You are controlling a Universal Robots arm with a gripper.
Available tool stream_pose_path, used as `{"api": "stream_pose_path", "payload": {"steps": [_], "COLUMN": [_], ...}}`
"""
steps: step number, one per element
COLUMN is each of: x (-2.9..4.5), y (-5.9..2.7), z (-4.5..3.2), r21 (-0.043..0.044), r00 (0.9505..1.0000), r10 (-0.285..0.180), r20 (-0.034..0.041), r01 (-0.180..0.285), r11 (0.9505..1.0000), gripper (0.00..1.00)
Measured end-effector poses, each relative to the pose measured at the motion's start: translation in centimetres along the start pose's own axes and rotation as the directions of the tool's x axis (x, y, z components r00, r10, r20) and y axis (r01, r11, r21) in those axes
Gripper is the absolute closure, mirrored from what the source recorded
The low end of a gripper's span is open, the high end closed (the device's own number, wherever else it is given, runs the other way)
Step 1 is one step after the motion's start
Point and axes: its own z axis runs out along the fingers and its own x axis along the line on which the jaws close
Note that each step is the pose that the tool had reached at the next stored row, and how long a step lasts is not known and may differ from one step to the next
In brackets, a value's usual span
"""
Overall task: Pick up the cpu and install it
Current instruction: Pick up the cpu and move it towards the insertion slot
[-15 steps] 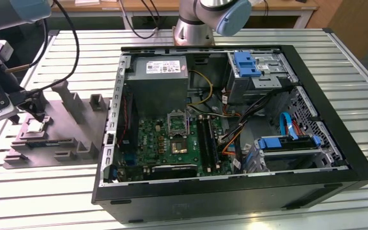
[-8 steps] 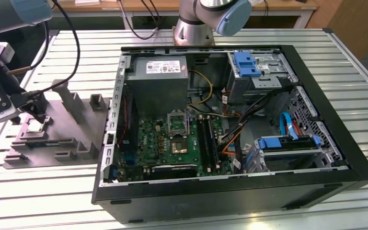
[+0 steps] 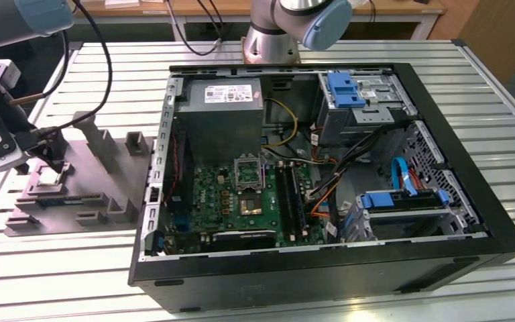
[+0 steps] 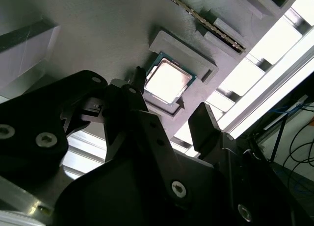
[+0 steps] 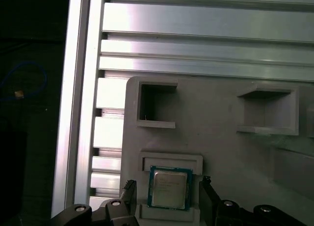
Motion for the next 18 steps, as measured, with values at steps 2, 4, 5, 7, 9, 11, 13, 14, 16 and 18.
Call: {"api": "stream_pose_path", "payload": {"steps": [2,4,5,7,9,11,13,14,16,18], "x": [0.0,0.0,-0.01,-0.02,-0.04,-0.05,-0.05,-0.06,-0.07,-0.07], "y": [-0.01,-0.02,-0.04,-0.06,-0.08,-0.09,-0.1,-0.11,-0.11,-0.07], "z": [0.04,0.16,0.25,0.48,0.79,1.04,1.23,1.31,1.41,1.47], "r21": [0.0,0.0005,0.0011,0.0013,0.0017,0.0019,0.0019,0.0019,0.0019,0.002], "r00": [1.0,1.0,1.0,1.0,1.0,1.0,1.0,1.0,1.0,1.0], "r10": [0.0,0.0,0.0,0.0,0.0,0.0,0.0,0.001,0.001,0.002], "r20": [0.0002,0.0002,0.0001,0.0,0.0,0.0,-0.0002,-0.0002,-0.0004,-0.0006], "r01": [0.0,0.0,0.0,0.0,0.0,0.0,0.0,-0.001,-0.001,-0.002], "r11": [1.0,1.0,1.0,1.0,1.0,1.0,1.0,1.0,1.0,1.0], "gripper": [0.38,0.38,0.38,0.38,0.38,0.38,0.38,0.38,0.38,0.38]}}
